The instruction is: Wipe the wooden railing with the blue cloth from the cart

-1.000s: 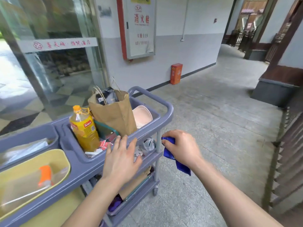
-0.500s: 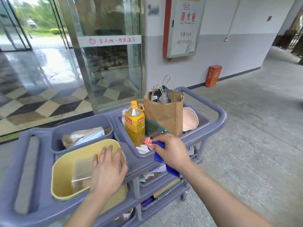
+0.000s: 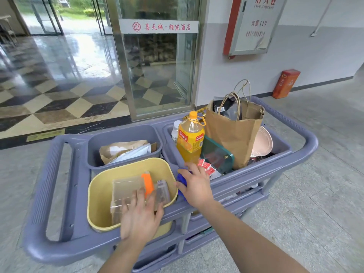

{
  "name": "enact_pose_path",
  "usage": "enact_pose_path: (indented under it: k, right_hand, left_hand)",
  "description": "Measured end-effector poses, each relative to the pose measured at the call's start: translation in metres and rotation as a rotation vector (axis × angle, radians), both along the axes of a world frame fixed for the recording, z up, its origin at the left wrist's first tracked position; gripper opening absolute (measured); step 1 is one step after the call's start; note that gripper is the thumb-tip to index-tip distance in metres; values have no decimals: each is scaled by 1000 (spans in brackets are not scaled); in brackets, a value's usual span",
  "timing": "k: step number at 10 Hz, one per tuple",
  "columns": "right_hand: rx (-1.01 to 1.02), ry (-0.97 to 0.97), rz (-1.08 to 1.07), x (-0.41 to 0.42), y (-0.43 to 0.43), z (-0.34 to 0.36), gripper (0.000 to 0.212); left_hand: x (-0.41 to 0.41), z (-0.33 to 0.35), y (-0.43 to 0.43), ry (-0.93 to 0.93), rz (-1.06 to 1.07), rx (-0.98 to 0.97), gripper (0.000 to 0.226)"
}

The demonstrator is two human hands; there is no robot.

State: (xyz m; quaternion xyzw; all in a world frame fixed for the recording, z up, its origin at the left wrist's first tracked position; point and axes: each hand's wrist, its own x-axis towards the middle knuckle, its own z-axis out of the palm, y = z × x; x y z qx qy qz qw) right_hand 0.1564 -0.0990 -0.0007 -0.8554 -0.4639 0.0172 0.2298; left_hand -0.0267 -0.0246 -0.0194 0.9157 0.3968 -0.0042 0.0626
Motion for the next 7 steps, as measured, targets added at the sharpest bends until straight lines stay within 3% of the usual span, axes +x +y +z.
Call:
enact_pose_path:
  k: [1, 4, 7]
  right_hand:
    - [-103, -61, 49, 1, -8, -24, 55]
    - [-37, -97, 21, 3, -6, -34, 49]
    - [-1, -47, 66, 7, -15, -21, 63]
  left_hand:
    - [3, -5, 1, 18, 14, -1, 62]
    - [7, -10, 3, 21, 35, 33, 63]
    - [5, -5, 2, -50, 30, 17, 70]
